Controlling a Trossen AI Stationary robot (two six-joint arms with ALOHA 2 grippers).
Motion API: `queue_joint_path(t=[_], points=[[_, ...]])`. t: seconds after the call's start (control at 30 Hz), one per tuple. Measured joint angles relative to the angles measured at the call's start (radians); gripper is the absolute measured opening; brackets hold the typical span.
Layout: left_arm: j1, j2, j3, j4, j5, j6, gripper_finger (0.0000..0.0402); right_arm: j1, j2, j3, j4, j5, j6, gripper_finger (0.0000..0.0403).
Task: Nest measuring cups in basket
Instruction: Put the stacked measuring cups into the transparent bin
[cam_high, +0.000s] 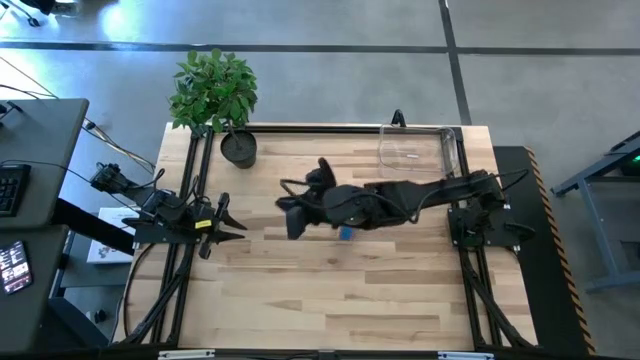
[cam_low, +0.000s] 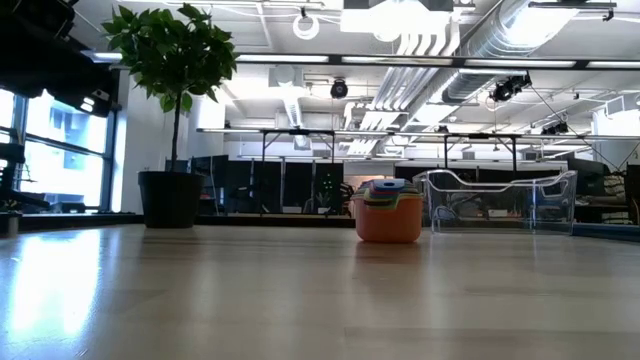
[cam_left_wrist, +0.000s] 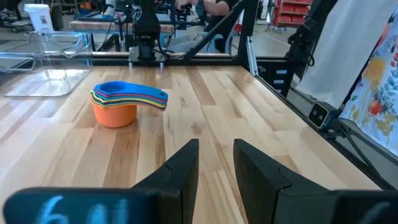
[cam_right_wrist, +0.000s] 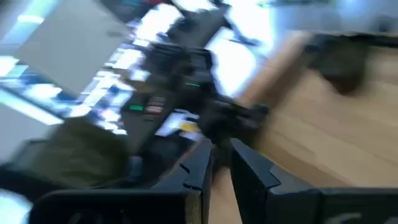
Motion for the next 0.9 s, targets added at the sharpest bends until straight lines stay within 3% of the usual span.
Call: queue_joint_path(t=[0.23, 0.4, 0.73, 0.9], points=[[0.000, 0.000, 0.000, 0.000, 0.000, 0.000, 0.0090, -0.033, -0.001, 0.147, -0.578, 0.058, 0.250, 0.0048], [0.000, 0.000, 0.000, 0.000, 0.000, -0.001, 0.0090, -0.065, -0.001, 0.119, -0.806, -0.048, 0.351, 0.0048], [0.000, 0.000, 0.000, 0.000, 0.000, -0.001, 0.0090, -0.076, 0.002, -0.093, -0.815, -0.127, 0.356, 0.0048], [0.000, 0.000, 0.000, 0.000, 0.000, -0.001, 0.0090, -0.076, 0.002, -0.207, -0.812, -0.163, 0.480, 0.0048]])
